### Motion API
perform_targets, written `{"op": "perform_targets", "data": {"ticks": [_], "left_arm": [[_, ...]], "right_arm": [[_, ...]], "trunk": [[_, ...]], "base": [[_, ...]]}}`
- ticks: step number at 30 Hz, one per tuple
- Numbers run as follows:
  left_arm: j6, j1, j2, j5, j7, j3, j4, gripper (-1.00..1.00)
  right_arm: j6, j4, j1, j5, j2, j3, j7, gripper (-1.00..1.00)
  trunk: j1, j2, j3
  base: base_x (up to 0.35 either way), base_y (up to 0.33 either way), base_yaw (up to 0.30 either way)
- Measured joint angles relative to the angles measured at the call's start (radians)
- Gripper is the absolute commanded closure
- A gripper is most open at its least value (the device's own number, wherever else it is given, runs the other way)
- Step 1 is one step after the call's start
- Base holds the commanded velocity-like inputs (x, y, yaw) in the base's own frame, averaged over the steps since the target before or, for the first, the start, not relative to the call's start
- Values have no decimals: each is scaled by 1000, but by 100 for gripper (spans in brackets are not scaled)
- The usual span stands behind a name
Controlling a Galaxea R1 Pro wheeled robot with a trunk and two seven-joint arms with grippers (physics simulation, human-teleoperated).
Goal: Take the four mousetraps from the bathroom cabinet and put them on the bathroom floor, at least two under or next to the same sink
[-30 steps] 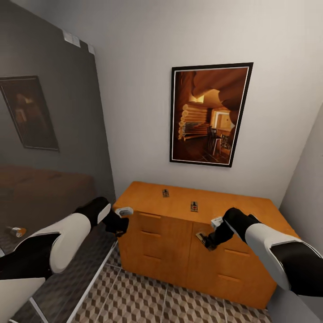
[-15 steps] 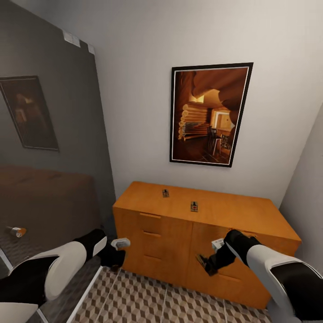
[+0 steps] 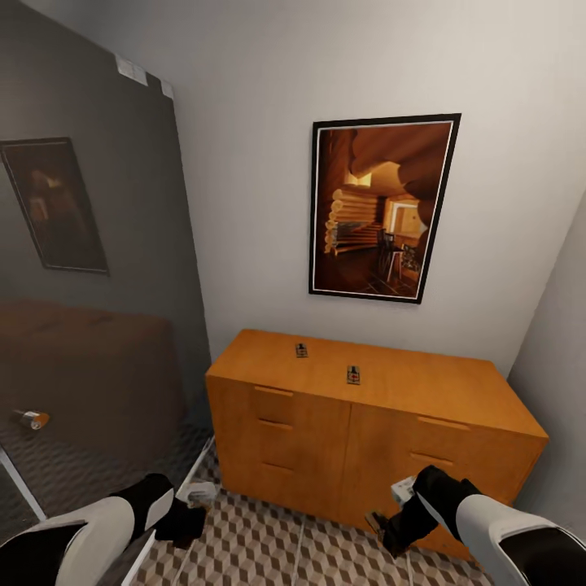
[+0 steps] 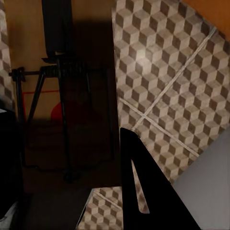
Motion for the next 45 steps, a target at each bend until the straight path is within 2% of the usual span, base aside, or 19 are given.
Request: {"op": "perform_targets", "data": {"ticks": [2, 9, 12, 13, 18, 24, 25, 28, 35, 40, 41, 45], "left_arm": [[-34, 32, 11, 12, 10, 6, 0, 100], [-142, 130, 20, 122, 116, 44, 2, 100], [-188, 159, 19, 138, 134, 48, 4, 100], [-209, 187, 20, 144, 140, 48, 3, 100], [-221, 222, 20, 165, 142, 53, 2, 100], [-294, 255, 20, 206, 142, 53, 3, 100], [-314, 260, 19, 214, 143, 53, 4, 100], [-321, 262, 18, 217, 144, 53, 5, 100], [-329, 264, 18, 220, 144, 53, 5, 100], [-331, 264, 17, 221, 144, 53, 5, 100], [-332, 265, 16, 224, 144, 54, 5, 100], [-334, 265, 15, 242, 145, 55, 5, 100]], "right_arm": [[-20, 0, 30, 0, 0, -1, -4, 100], [-50, 0, 114, -1, -1, -3, -8, 100], [-78, 0, 144, 0, -1, -2, -9, 100], [-106, 1, 177, 1, -2, -1, -9, 100], [-126, 0, 206, -1, -3, -4, -9, 100], [-149, 1, 233, -1, -9, -5, -9, 100], [-153, 1, 238, 0, -19, -9, -9, 100], [-154, 1, 242, 1, -29, -24, -9, 100], [-156, 2, 250, 9, -50, -88, -10, 100], [-156, 2, 257, 9, -59, -100, -20, 100], [-157, 2, 262, 11, -68, -100, -81, 100], [-158, 3, 265, 9, -70, -103, -125, 100]], "trunk": [[0, 0, 0], [0, 0, 0], [0, 0, 1], [0, 0, 1], [0, 0, 8], [0, 0, 17], [0, 0, 18], [0, 0, 22], [0, 0, 32], [0, 0, 40], [0, 0, 41], [0, 0, 47]], "base": [[0, 0, 236], [0, 0, 277], [0, 0, 246], [0, 0, 194], [0, 0, 153], [0, 0, 119], [0, 0, 111], [0, 0, 111], [0, 0, 117], [0, 0, 132], [0, 0, 140], [0, 0, 141]]}}
